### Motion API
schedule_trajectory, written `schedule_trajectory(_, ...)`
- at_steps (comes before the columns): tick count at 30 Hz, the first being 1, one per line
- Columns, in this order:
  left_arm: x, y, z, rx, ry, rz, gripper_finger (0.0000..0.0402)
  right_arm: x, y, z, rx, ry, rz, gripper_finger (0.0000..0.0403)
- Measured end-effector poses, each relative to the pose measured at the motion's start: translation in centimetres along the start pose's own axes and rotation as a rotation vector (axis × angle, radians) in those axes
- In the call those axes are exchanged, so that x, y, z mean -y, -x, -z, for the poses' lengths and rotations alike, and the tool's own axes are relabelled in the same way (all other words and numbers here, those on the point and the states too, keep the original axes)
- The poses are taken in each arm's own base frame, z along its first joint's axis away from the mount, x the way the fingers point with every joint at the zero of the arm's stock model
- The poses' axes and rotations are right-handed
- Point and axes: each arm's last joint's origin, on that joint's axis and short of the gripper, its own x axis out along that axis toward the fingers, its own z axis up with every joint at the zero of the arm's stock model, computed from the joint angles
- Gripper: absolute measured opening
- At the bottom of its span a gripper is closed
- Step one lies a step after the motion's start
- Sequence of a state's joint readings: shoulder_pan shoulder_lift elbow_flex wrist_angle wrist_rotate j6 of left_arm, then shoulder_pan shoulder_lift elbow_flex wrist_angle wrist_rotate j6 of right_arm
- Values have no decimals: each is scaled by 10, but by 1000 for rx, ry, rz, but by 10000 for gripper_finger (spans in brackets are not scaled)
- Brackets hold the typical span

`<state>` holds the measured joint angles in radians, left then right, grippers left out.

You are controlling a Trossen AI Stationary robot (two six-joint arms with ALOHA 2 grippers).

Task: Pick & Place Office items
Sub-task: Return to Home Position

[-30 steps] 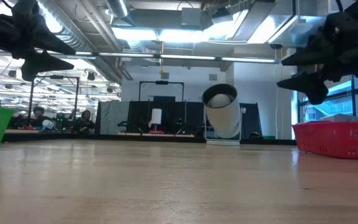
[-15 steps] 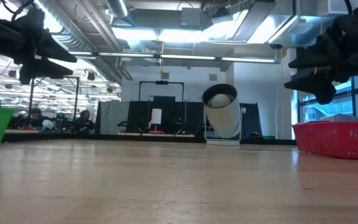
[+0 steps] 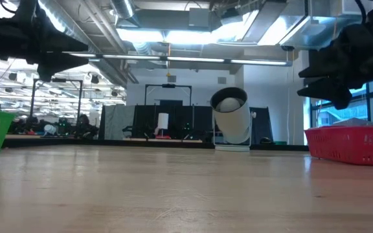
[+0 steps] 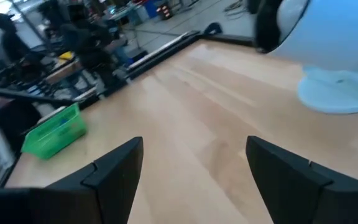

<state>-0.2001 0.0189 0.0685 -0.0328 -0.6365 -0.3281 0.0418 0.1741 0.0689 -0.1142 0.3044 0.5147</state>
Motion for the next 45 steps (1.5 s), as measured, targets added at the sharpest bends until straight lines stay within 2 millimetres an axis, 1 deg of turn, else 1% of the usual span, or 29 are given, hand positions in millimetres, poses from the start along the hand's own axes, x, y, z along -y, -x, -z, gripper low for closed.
schedule_trajectory(3,0,0,0,-4,-4,-1,208,1,0,-1,19,-2,31,288)
schedule_trajectory(10,-1,0,2,-19,-16,-5,208,0,0,0,11,-80,17,288)
schedule_trajectory(45,-1,0,2,-19,-15,-5,208,0,0,0,11,-80,16,288)
